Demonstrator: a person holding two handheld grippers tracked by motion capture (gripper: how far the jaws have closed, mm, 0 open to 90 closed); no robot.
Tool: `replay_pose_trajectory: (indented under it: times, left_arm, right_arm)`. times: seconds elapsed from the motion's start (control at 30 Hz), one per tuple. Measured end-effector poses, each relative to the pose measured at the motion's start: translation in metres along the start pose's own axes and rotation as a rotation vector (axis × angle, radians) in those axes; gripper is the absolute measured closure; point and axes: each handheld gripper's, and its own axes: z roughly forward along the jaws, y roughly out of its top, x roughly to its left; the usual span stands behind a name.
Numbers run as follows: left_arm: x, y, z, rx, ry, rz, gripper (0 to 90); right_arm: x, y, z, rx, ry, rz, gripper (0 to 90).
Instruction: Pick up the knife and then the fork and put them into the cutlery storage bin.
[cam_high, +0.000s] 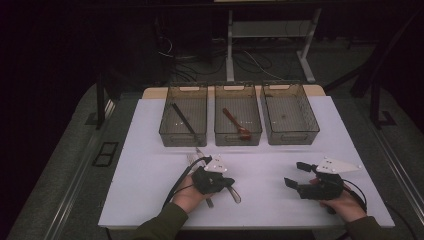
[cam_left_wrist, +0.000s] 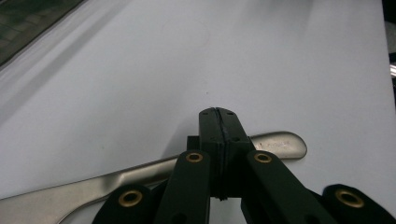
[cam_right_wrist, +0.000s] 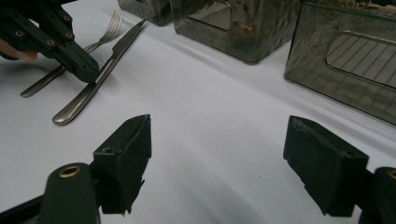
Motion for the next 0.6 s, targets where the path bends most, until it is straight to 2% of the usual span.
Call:
replay_pose_trajectory:
  times: [0.2, 0.4, 0.6]
  left_arm:
    - [0.001, 0.000, -0.010, -0.054, -0.007, -0.019, 88.4]
    - [0.002, -0.003, -0.022, -0.086, 0.007, -0.034, 76.9]
    - [0.001, -0.014, -0.034, -0.137, 0.009, -0.067, 60.1]
  right_arm:
    - [0.000, 0.000, 0.000, 0.002, 0.004, -0.001, 22.4]
    - [0.001, 0.000, 0.000, 0.009, 0.004, 0.002, 22.5]
    - [0.001, 0.001, 0.000, 0.024, 0.008, 0.019, 22.5]
